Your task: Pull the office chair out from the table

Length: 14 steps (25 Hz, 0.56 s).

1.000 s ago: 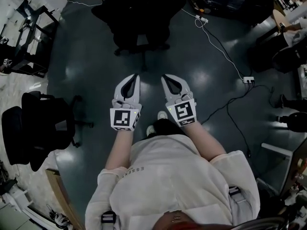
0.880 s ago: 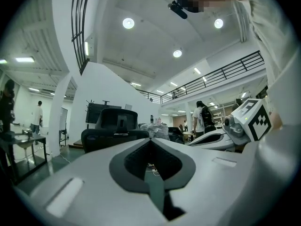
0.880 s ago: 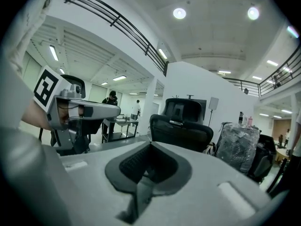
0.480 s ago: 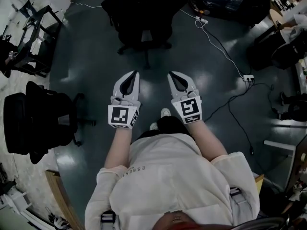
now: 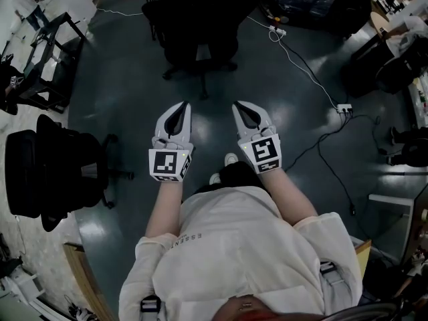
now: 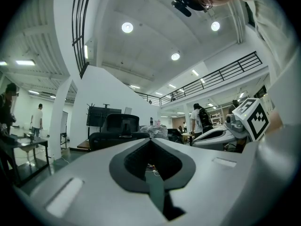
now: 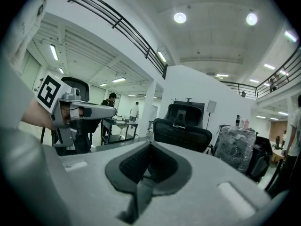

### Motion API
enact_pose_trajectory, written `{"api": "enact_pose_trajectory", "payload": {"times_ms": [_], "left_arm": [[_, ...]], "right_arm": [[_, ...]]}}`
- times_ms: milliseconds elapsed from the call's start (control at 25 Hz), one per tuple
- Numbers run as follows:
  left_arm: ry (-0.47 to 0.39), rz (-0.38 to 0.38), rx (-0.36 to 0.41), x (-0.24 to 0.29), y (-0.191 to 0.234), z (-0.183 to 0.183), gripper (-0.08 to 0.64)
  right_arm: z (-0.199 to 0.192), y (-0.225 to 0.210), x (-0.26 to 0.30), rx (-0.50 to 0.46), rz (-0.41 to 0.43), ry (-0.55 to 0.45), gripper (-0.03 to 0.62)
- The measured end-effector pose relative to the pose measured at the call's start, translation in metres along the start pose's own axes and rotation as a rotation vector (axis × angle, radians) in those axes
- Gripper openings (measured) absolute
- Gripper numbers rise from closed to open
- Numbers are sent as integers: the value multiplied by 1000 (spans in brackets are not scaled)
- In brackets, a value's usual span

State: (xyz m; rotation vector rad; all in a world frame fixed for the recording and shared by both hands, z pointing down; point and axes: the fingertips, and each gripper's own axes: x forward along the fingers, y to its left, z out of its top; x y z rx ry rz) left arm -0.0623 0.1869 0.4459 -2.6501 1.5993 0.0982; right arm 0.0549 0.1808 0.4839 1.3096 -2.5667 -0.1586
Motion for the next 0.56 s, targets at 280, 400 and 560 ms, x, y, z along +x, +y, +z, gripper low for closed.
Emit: {"api": "enact_pose_trajectory", "payload": {"times_ms": [280,400,560], "left_arm": [[-8,2,-15,0,4,3,17],[-7,3,-17,1,6,2,17],[-7,10,-19,6,8,1,17]], "right_arm": [[-1,-2,1,6,-11,9,-8],[-4,-1,3,9,-10,15,-8],[-8,-4,3,12,-7,23,-8]]}}
